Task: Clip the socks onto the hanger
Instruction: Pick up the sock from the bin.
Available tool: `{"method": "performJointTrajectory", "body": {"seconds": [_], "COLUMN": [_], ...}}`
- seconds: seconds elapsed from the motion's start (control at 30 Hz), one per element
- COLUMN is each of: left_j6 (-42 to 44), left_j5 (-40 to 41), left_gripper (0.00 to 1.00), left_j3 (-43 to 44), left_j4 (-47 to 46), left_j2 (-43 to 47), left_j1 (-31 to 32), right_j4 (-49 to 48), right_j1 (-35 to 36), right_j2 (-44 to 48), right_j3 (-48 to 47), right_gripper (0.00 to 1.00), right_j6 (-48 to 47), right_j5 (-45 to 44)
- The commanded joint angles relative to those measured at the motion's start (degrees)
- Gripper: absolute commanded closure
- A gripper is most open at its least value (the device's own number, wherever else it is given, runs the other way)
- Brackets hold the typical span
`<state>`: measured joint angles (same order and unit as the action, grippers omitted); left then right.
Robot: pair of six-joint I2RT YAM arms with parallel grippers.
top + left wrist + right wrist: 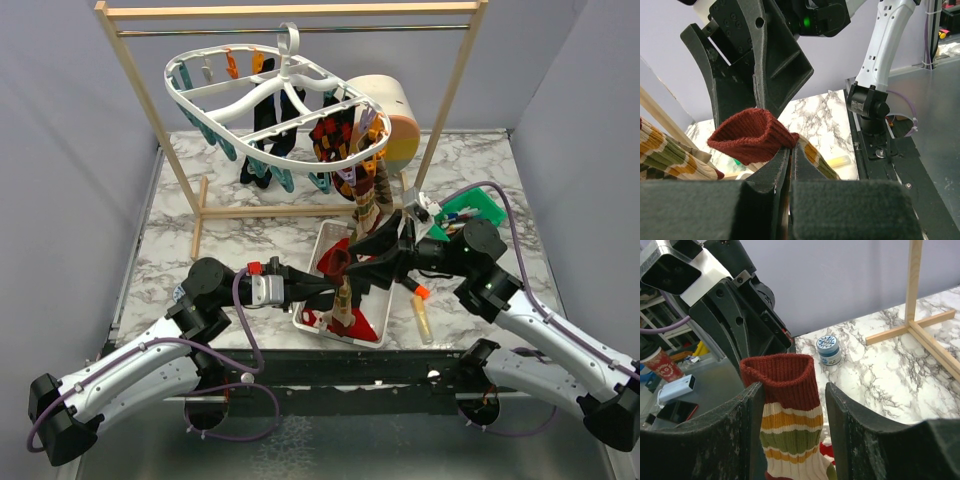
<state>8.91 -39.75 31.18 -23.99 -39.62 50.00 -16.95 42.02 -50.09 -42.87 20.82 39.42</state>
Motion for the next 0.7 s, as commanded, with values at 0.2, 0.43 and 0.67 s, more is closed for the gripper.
{"method": "performJointTrajectory", "body": {"seconds": [0.2,0.43,0.67], "left_j6": [0.9,0.67,0.64], "left_j5": [-0.65,1.76,6.91], "left_gripper": [1.0,1.0,0.73], "left_j3": [1.35,1.08,-0.12], "left_j4": [-0.8,-0.8,-0.8], "left_j2": [0.48,0.49,1.36], "left_j1": [0.25,0.28,0.27], "right_j4": [-3.8,-2.85,5.76], "right_j1": [1.21,1.4,1.4], "right_j2": [-1.37,0.75,5.99], "right_j3": [-0.39,-0.12,0.58], "right_gripper": [0.54,0.88,1.0], "right_j6": [2.34,1.61,-5.26], "right_j5": [3.47,2.46,-4.33]}}
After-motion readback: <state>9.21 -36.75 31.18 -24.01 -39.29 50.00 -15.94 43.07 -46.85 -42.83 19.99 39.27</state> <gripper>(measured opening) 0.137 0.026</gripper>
